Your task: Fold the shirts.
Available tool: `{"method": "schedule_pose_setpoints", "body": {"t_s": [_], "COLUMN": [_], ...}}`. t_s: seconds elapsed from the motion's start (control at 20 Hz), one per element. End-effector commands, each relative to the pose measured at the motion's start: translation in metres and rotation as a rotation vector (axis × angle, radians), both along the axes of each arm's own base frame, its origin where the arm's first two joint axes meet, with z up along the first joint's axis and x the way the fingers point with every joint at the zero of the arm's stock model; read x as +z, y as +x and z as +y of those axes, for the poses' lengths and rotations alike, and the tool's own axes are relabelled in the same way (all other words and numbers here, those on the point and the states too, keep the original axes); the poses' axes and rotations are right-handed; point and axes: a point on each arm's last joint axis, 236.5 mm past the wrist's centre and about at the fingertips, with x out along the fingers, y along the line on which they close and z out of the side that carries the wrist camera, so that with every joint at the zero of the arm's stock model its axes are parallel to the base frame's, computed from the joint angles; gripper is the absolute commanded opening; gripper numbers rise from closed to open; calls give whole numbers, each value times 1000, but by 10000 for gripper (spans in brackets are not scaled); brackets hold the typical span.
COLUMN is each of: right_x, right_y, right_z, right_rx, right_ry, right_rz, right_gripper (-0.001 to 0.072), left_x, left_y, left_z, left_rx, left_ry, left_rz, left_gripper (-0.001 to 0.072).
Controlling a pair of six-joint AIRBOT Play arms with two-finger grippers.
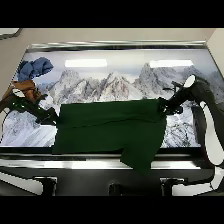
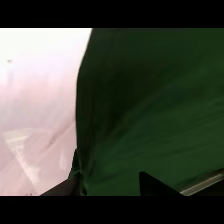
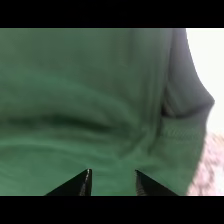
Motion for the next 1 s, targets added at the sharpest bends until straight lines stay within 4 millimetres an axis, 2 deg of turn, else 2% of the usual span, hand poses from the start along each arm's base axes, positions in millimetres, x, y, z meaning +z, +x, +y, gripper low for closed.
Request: {"method": "schedule_pose_setpoints", "body": {"t_s": [0.0,0.05,0.15,0.25,0.3,0.4,0.5,0.75,0.8,0.9,0.95], "right_x": [26,32,30,16,11,7,11,12,11,3,-4], "right_y": [-27,-41,-68,-92,-101,-118,-123,-126,-130,-141,-150], "right_z": [-25,-34,-49,-45,-36,-27,-29,-30,-30,-25,-19], "right_rx": [-18,-30,-56,-74,-71,-44,-20,-7,-4,8,10], "right_ry": [-2,7,-15,-29,-8,12,-3,-8,-8,7,25], "right_rz": [48,78,100,79,63,54,44,50,62,87,95], "right_gripper": [384,384,384,383,382,382,382,382,382,384,385], "left_x": [26,30,21,-2,-13,-27,-31,-40,-42,-44,-46], "left_y": [-7,-17,-55,-98,-114,-135,-146,-149,-150,-154,-154], "left_z": [21,26,26,12,10,9,4,-9,-10,-15,-18], "left_rx": [46,54,65,56,61,78,63,97,98,108,120], "left_ry": [30,53,98,102,116,129,115,85,84,71,61], "left_rz": [5,8,54,65,69,73,82,84,87,95,97], "left_gripper": [441,441,439,439,437,435,435,434,412,310,289]}}
